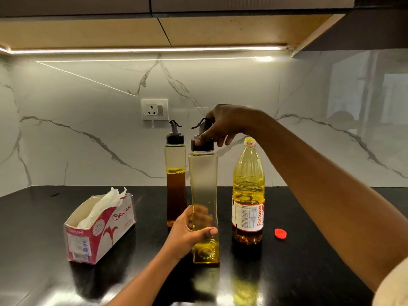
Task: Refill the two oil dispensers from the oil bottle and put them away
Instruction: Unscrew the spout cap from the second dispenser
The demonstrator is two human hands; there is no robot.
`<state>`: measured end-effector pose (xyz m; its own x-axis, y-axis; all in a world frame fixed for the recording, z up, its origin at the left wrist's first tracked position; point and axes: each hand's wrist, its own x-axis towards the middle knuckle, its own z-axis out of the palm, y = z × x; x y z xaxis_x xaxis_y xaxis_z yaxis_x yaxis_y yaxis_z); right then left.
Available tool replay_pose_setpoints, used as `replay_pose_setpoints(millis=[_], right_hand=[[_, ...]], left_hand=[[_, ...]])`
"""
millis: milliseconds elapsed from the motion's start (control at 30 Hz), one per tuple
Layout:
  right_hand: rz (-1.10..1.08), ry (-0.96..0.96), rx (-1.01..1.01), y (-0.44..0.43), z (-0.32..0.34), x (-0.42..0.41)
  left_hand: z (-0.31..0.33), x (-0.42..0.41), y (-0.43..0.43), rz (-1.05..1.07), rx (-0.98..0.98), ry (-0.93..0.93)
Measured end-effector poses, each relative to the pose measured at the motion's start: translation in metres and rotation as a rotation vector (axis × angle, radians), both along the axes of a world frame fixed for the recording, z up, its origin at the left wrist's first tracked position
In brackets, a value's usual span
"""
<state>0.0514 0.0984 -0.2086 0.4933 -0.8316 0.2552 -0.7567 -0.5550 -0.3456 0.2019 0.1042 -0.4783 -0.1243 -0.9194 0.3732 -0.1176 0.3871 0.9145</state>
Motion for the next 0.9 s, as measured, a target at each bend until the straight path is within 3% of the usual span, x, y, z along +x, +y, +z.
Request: replay_pose_setpoints(millis=[267,433,567,733,900], right_hand=[[0.185,-0.120,0.391,-0.005,0.002,-0.012],[-0.034,-0.058,0.199,0.003,-0.009,0.008],[-0.088,-0.156,-0.008,-0.002,-0.022,0.019],[0.136,-0.342,0.334,0.000,-0.014,-0.003],[0.227,-0.355,0.374,0.000,-0.009,-0.024]], left_hand=[[0.000,0.002,0.000,-0.007,0.010,-0.008],[0.000,0.002,0.000,-0.017,0.014,-0.006],[-0.001,0.002,-0.001,-0.015,0.018,-0.016],[-0.001,0.003,-0.003,-0.021,0.014,-0.020],[-0.001,0.003,-0.002,-0.030,0.012,-0.031]])
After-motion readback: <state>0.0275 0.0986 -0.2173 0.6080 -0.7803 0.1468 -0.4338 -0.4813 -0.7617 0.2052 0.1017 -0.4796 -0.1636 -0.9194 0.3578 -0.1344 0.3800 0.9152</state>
